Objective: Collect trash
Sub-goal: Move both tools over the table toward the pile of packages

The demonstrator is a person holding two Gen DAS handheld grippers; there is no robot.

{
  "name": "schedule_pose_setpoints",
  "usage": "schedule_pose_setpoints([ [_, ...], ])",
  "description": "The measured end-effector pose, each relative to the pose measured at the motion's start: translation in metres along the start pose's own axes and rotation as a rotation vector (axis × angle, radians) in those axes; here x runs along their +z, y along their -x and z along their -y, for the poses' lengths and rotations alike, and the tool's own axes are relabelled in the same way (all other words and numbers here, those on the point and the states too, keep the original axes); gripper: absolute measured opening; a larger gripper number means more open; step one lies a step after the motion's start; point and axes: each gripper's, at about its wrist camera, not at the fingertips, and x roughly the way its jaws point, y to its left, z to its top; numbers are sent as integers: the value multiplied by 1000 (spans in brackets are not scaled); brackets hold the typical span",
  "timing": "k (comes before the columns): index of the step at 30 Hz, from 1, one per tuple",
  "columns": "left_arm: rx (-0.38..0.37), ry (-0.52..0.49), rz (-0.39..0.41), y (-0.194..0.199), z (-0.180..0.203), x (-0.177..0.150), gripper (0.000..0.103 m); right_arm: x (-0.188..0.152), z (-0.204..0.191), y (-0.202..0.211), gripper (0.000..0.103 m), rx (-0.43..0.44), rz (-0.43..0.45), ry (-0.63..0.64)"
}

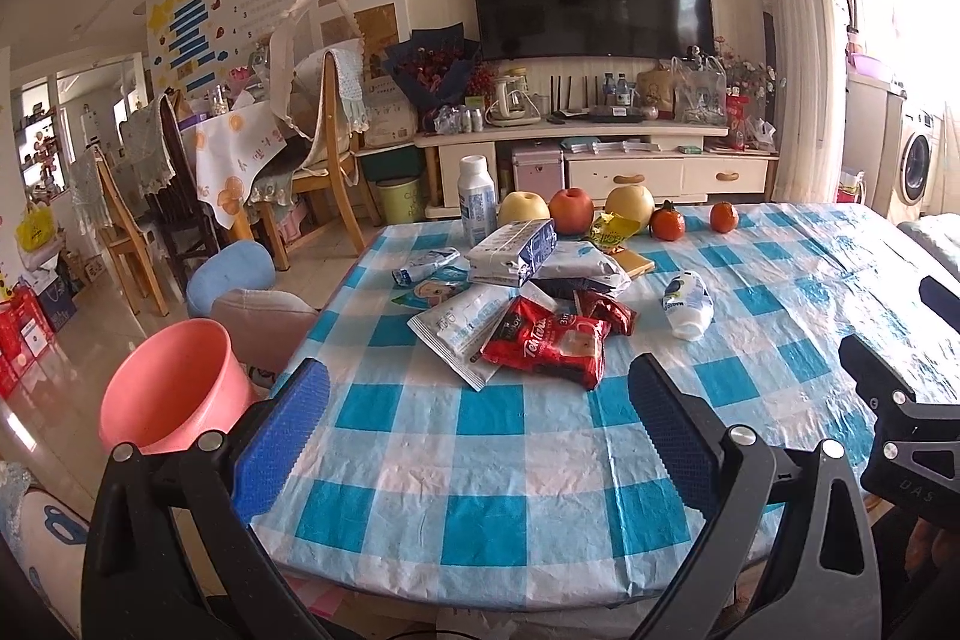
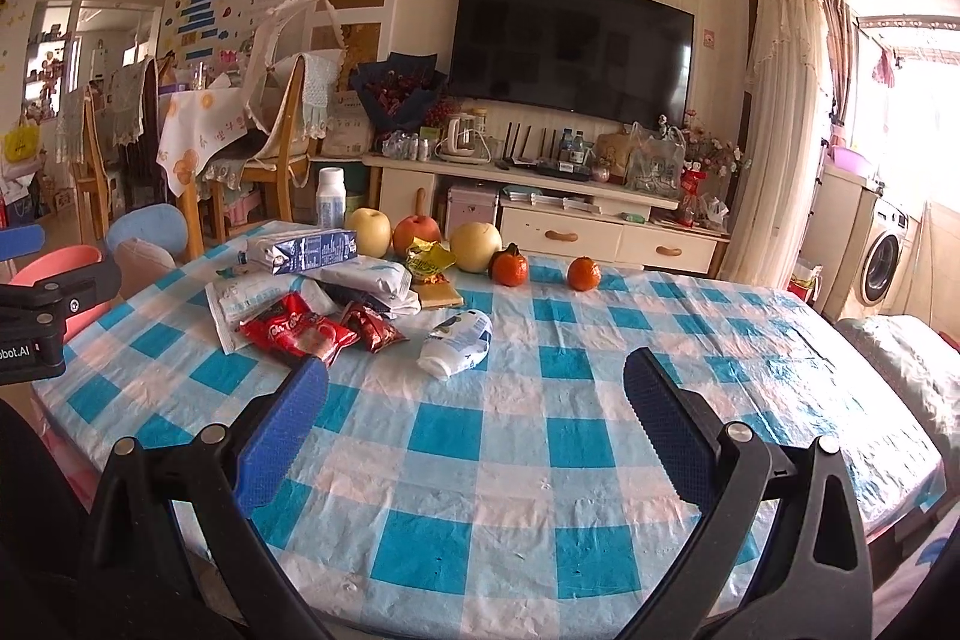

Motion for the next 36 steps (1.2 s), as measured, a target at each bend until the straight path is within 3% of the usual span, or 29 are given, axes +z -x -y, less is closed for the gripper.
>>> schedule_pose_setpoints([
  [27,-59,5,-109,-54,8,-31,98,-14,-7,-37,100,-4,-93,46],
  [36,-138,38,-140,-78,10,-35,98,-24,-2,-66,100,12,-178,11],
])
